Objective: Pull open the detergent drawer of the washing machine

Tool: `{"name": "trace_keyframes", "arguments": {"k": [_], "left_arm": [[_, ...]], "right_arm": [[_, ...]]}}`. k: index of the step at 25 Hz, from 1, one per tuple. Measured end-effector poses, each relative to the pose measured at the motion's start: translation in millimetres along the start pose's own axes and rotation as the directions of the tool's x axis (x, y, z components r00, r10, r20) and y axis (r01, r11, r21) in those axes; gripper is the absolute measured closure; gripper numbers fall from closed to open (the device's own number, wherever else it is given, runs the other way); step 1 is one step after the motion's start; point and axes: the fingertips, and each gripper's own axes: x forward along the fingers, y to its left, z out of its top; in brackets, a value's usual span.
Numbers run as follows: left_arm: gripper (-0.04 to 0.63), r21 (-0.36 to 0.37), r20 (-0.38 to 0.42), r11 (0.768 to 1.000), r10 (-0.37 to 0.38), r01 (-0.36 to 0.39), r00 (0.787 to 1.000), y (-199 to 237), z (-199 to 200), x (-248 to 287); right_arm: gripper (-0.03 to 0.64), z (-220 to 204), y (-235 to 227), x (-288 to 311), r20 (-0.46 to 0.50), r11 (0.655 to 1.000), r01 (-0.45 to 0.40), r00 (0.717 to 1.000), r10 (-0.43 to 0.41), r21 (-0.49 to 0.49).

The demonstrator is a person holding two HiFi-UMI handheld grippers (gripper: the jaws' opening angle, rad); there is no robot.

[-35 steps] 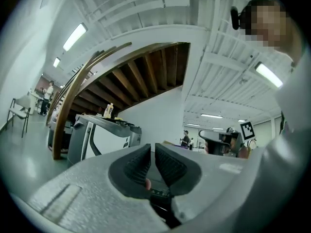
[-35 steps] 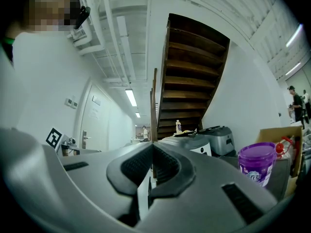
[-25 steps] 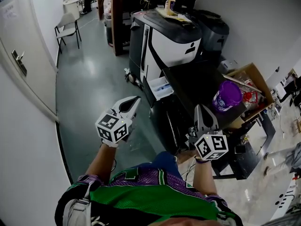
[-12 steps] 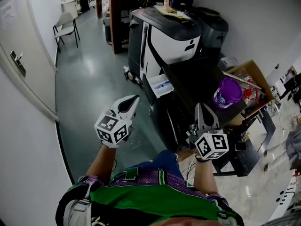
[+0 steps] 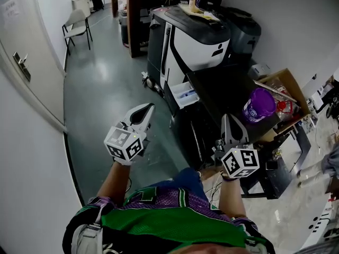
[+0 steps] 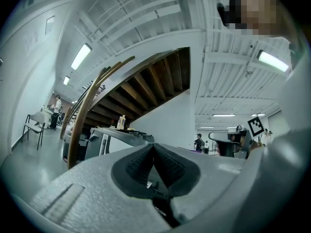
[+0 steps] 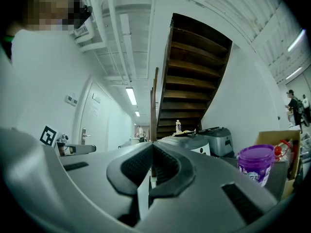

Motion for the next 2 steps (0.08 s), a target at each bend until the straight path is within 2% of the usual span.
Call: {"name": "trace_keyframes", "arguments": {"k": [2], "left_arm": [[0.578,0.004,0.003,1.0,0.003,-0.003,1.0,2.5,1.2,-3.0]], "right_arm": [[0.618,-0.8,1.8,0.0,-0.001,1.0,-0.001,1.0,0.001,0.0]]}}
